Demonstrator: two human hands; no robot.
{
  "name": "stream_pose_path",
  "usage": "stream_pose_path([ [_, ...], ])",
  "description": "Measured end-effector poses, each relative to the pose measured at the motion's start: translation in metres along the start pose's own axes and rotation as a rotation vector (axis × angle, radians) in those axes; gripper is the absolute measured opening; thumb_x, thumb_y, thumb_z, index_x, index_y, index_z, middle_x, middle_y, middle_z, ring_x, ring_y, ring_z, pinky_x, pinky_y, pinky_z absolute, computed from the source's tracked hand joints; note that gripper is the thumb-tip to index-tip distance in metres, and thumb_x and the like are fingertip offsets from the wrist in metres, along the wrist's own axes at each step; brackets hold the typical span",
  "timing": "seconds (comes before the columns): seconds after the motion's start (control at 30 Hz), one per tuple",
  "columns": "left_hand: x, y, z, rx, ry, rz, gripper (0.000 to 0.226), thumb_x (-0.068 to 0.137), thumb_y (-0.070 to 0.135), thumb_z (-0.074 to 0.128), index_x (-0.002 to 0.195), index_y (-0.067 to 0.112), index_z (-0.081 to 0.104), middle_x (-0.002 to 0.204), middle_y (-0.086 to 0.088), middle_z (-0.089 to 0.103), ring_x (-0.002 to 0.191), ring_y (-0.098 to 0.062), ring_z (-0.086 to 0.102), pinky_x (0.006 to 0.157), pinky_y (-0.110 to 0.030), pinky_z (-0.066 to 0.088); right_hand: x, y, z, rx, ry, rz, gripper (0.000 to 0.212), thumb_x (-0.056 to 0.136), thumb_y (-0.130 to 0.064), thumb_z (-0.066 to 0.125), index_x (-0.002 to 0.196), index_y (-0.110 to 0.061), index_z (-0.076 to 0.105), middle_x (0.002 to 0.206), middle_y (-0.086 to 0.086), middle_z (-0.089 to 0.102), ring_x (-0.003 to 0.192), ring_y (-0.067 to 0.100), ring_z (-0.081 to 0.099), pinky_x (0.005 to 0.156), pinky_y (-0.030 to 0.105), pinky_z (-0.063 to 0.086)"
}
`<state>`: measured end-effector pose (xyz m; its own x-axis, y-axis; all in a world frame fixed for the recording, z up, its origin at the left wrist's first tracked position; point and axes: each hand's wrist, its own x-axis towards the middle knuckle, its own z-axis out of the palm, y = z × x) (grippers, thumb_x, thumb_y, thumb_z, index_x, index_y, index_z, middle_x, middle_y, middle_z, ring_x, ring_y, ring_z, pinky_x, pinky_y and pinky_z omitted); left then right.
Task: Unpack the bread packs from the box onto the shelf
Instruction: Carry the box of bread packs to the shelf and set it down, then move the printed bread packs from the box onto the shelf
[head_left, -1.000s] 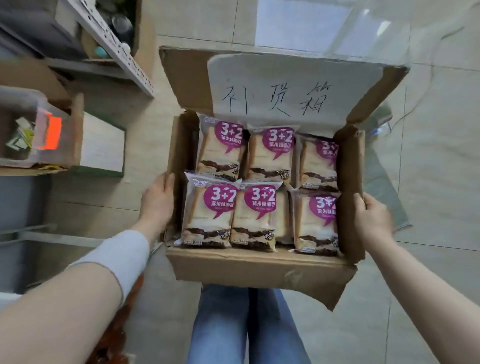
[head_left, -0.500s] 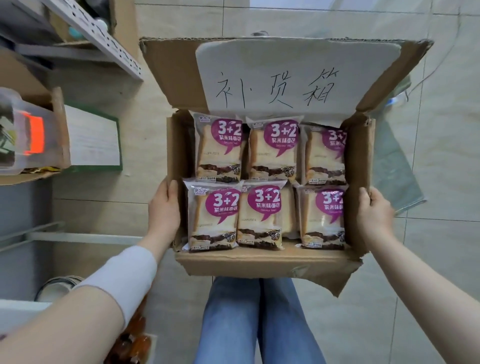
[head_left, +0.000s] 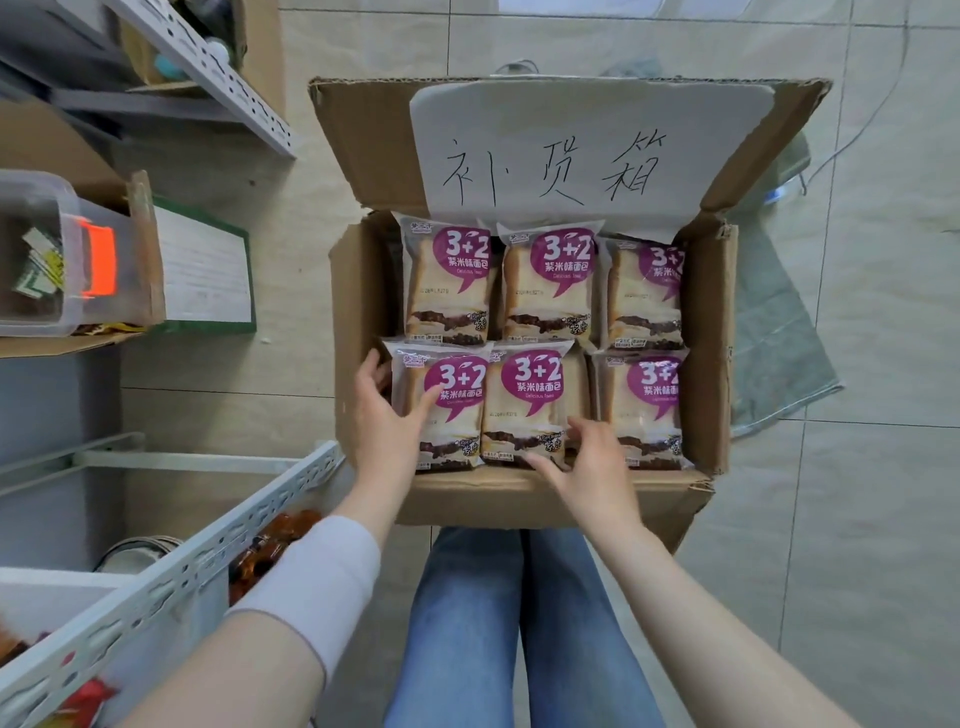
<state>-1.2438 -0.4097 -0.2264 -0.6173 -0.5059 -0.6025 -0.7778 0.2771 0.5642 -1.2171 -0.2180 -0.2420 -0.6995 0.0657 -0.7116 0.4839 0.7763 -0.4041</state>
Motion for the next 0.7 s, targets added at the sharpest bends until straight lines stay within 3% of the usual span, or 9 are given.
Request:
stream_pose_path([
  [0.1, 0.002, -0.002, 0.000, 0.111, 0.020, 0.033, 0.062, 0.080, 0.032, 0.069, 0.133, 0.017, 0.041, 0.138, -0.002, 0.047, 0.126, -0.017, 0.045, 0.087, -0.024, 0.038, 0.011, -0.009, 0.015, 0.079, 0.052, 0.137, 0.075, 0.067, -0.046, 0.077, 0.124, -0.007, 0.047, 0.121, 0.009, 0.053, 0.115, 0.025, 0.051, 0.097, 0.037, 0.045],
  [0.23, 0.008, -0.005, -0.007, 0.169, -0.040, 0.071, 0.061, 0.079, 0.036, 0.069, 0.131, 0.013, 0.045, 0.135, -0.006, 0.045, 0.123, -0.020, 0.046, 0.087, -0.027, 0.042, 0.020, -0.012, 0.016, 0.053, 0.065, 0.172, 0.067, 0.063, -0.046, 0.080, 0.112, -0.008, 0.055, 0.113, 0.009, 0.058, 0.106, 0.027, 0.055, 0.087, 0.036, 0.046],
  [0.33, 0.008, -0.003, -0.013, 0.104, -0.121, 0.081, 0.054, 0.079, 0.034, 0.070, 0.124, 0.015, 0.047, 0.131, -0.003, 0.048, 0.116, -0.017, 0.050, 0.082, -0.026, 0.047, 0.019, -0.011, 0.009, 0.130, 0.046, 0.191, 0.051, 0.069, -0.040, 0.078, 0.102, -0.005, 0.060, 0.105, 0.010, 0.063, 0.100, 0.028, 0.058, 0.077, 0.032, 0.043],
  [0.43, -0.007, 0.000, -0.021, -0.027, -0.160, 0.072, 0.041, 0.080, 0.027, 0.071, 0.111, 0.020, 0.045, 0.117, 0.004, 0.056, 0.103, -0.011, 0.055, 0.067, -0.020, 0.050, 0.008, -0.013, -0.004, 0.208, 0.079, 0.200, 0.040, 0.073, -0.033, 0.076, 0.094, -0.006, 0.055, 0.097, 0.007, 0.058, 0.093, 0.024, 0.053, 0.075, 0.030, 0.039],
  [0.57, -0.042, 0.005, -0.041, -0.220, -0.009, 0.108, 0.043, 0.076, 0.019, 0.075, 0.106, 0.020, 0.045, 0.107, 0.005, 0.059, 0.101, -0.014, 0.059, 0.077, -0.027, 0.053, -0.016, -0.010, -0.029, 0.287, 0.115, 0.179, 0.036, 0.072, -0.033, 0.077, 0.089, -0.009, 0.057, 0.088, 0.003, 0.058, 0.093, 0.024, 0.057, 0.075, 0.032, 0.042],
  [0.7, -0.109, 0.016, -0.077, -0.347, 0.143, 0.145, 0.042, 0.079, 0.021, 0.072, 0.116, 0.014, 0.055, 0.106, 0.004, 0.060, 0.101, -0.014, 0.058, 0.061, -0.014, 0.047, -0.060, -0.003, -0.063, 0.382, 0.049, 0.097, 0.036, 0.067, -0.035, 0.081, 0.090, -0.015, 0.060, 0.095, 0.001, 0.065, 0.095, 0.022, 0.062, 0.088, 0.041, 0.052],
])
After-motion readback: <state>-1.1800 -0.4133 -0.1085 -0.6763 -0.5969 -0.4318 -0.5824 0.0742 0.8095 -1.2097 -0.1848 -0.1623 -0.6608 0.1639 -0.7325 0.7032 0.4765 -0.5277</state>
